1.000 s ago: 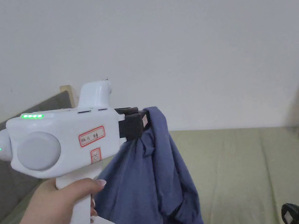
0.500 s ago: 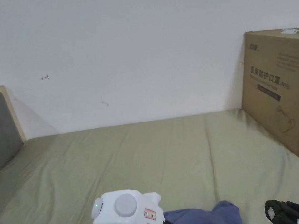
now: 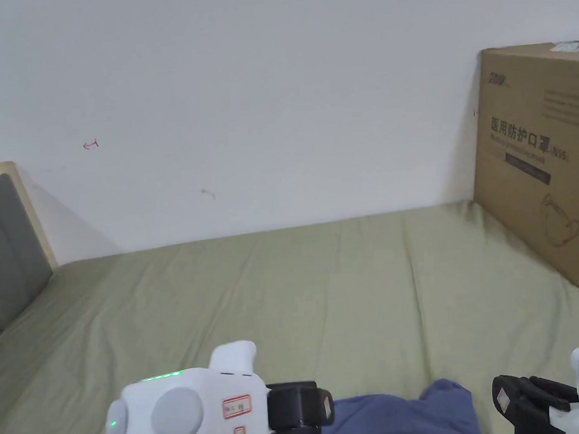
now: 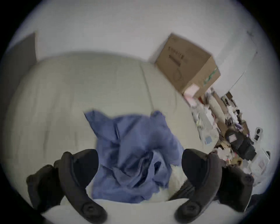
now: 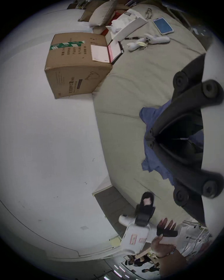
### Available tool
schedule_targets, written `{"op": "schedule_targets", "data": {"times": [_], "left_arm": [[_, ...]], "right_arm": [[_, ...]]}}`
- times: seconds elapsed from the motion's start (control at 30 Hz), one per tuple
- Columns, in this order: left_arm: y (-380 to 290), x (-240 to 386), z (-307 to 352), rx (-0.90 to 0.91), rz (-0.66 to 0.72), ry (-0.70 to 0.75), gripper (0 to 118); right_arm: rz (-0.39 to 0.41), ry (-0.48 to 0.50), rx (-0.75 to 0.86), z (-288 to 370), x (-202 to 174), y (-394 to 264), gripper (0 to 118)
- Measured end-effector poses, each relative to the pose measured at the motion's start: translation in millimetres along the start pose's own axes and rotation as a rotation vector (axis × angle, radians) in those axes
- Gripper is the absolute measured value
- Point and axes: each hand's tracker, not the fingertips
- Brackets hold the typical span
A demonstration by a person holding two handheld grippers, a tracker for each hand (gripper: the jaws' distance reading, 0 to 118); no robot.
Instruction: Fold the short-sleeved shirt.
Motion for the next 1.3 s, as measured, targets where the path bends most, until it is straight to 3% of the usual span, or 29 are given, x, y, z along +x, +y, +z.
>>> {"op": "schedule_targets", "data": {"times": [0.23,0.3,0.33,0.37,0.4,0.47,0.53,0.77,0.87,1.0,1.07,1.1,1.13,1.2,1.23,1.3], "left_arm": [[-42.6,8.1,90.0,0.626,-0.080,0.216,112],[-60.3,11.3,98.8,0.706,-0.116,0.292,100],[-66.0,12.3,100.4,0.713,-0.120,0.302,79],[-72.5,13.0,99.6,0.708,-0.125,0.326,30],[-76.1,13.5,98.1,0.682,-0.125,0.334,0],[-83.1,11.5,94.5,0.652,-0.114,0.366,0],[-84.2,3.3,90.0,0.601,-0.073,0.264,0],[-39.2,-9.8,85.6,0.589,-0.014,0.322,0],[15.3,-37.0,44.5,0.321,0.028,0.280,0],[62.7,-85.8,-61.7,-0.257,0.120,0.148,0],[60.5,-98.9,-105.9,-0.300,0.129,0.130,0],[59.6,-103.8,-125.6,-0.321,0.135,0.178,0],[58.0,-109.7,-143.4,-0.340,0.143,0.200,14],[45.0,-118.3,-177.3,-0.365,0.161,0.221,94],[39.6,-121.7,-194.6,-0.388,0.165,0.201,116],[29.3,-121.8,-213.6,-0.376,0.171,0.196,115]], "right_arm": [[0.104,-0.034,0.243,15.7,-32.4,15.3,0],[0.091,-0.035,0.302,18.9,-37.5,13.7,0],[0.083,-0.035,0.311,19.7,-38.9,13.1,0],[0.077,-0.037,0.322,20.5,-41.1,12.5,0],[0.074,-0.040,0.326,20.3,-42.7,12.3,0],[0.075,-0.039,0.324,19.0,-45.1,12.6,0],[0.081,-0.038,0.314,17.1,-46.6,12.5,0],[0.099,-0.044,0.290,9.1,-38.6,10.1,0],[0.106,-0.064,0.253,-1.1,-28.0,12.1,0],[0.094,-0.071,0.202,-19.9,-7.9,8.4,0],[0.093,-0.073,0.190,-27.1,0.0,4.2,0],[0.095,-0.084,0.178,-30.8,2.9,2.9,0],[0.096,-0.093,0.165,-34.4,5.9,1.6,0],[0.089,-0.096,0.138,-40.5,13.7,-1.9,0],[0.085,-0.098,0.123,-43.5,17.6,-3.6,0],[0.087,-0.108,0.099,-48.6,24.1,-7.1,0]]}}
